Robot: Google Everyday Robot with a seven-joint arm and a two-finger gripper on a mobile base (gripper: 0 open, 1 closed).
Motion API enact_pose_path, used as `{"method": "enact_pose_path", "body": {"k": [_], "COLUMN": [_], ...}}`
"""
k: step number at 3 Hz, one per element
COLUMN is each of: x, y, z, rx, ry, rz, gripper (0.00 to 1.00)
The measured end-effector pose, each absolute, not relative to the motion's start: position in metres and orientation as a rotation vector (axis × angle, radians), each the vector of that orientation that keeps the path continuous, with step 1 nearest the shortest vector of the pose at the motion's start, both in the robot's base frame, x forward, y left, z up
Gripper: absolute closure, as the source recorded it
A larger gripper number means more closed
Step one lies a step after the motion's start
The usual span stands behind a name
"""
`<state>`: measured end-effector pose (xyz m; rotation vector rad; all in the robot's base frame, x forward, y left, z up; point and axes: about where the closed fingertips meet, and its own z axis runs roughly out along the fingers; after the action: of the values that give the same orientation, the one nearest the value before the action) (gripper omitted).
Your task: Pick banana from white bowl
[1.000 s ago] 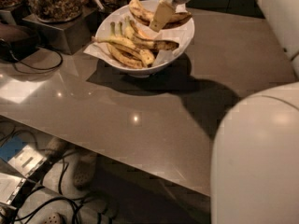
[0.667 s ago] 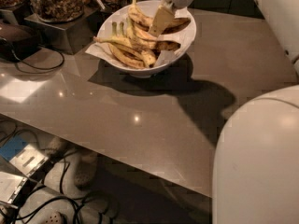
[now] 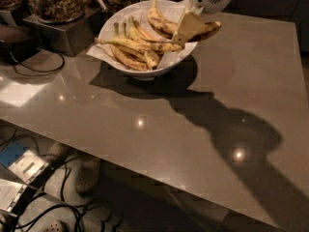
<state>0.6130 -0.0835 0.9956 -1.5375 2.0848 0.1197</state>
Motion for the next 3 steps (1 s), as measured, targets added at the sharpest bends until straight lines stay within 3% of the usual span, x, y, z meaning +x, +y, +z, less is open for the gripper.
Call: {"method": "enact_pose_path", "body": {"k": [2, 3], "x": [0.590, 0.549], "y": [-0.098, -0.123], "z": [0.995, 0.997], "rx": [-1.560, -1.522], "ry": [2.111, 2.172], "rz": [0.133, 0.171], "gripper": [1.00, 1.00]}}
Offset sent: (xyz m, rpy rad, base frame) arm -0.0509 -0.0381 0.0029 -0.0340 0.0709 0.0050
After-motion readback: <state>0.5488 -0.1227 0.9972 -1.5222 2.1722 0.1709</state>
